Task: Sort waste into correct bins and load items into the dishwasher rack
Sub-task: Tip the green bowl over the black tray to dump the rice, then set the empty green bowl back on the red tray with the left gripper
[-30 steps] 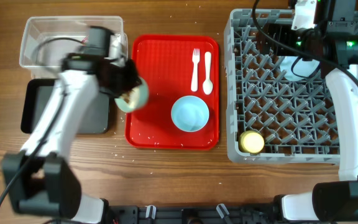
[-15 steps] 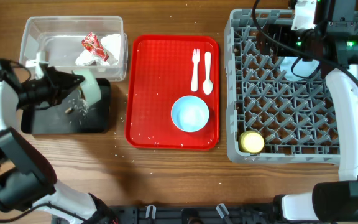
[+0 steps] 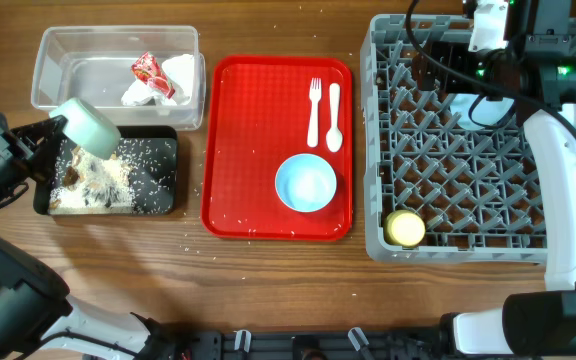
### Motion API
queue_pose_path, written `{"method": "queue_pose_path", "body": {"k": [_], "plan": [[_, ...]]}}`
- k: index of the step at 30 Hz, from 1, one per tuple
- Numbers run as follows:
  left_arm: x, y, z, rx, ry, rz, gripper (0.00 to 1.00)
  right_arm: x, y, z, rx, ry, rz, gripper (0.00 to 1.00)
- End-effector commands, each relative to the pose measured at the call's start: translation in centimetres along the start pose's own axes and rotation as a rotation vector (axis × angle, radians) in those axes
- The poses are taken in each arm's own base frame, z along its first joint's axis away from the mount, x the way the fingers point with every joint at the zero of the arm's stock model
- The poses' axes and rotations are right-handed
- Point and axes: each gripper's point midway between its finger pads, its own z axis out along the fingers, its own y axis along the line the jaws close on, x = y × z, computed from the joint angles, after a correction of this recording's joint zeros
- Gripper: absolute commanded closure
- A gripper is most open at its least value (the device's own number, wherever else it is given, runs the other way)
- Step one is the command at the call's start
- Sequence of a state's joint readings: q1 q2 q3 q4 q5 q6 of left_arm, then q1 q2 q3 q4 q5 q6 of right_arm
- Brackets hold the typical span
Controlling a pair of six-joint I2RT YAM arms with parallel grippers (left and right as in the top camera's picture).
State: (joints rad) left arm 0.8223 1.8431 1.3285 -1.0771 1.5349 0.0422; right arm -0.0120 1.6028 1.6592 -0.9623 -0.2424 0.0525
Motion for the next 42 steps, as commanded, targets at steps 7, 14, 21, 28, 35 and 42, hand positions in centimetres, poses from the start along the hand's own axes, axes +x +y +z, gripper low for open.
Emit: {"method": "queue_pose_path", "body": {"k": [7, 14, 21, 28, 35, 42], "plan": [[1.4, -0.5, 2.0, 0.021, 0.063, -0.088, 0.96, 0.1, -0.2, 0.4, 0.008, 0.008, 0.027, 0.0], [11.7, 2.5, 14.6, -0.285, 0.467, 0.107, 0.96, 0.0, -0.2, 0.4, 0.008, 0.004, 0.029, 0.0], [18.1, 13.6, 20.3, -1.116, 0.441, 0.589, 0.81, 0.0, -0.1, 0.4, 0.004, 0.005, 0.071, 0.0], [22.0, 14.7, 22.9, -1.222, 0.41, 0.866, 0.48, 0.2, 1.7, 0.7, -0.042, 0.016, 0.065, 0.0], [16.1, 8.1, 20.7, -1.2, 0.212, 0.733, 0.31, 3.2, 13.2, 7.8, -0.279, 0.151, -0.03, 0.0], [6.0, -0.1, 10.6, -1.165, -0.177, 0.579, 0.03, 15.2, 23.5, 17.8, -0.342, 0.444, -0.14, 0.02]]}}
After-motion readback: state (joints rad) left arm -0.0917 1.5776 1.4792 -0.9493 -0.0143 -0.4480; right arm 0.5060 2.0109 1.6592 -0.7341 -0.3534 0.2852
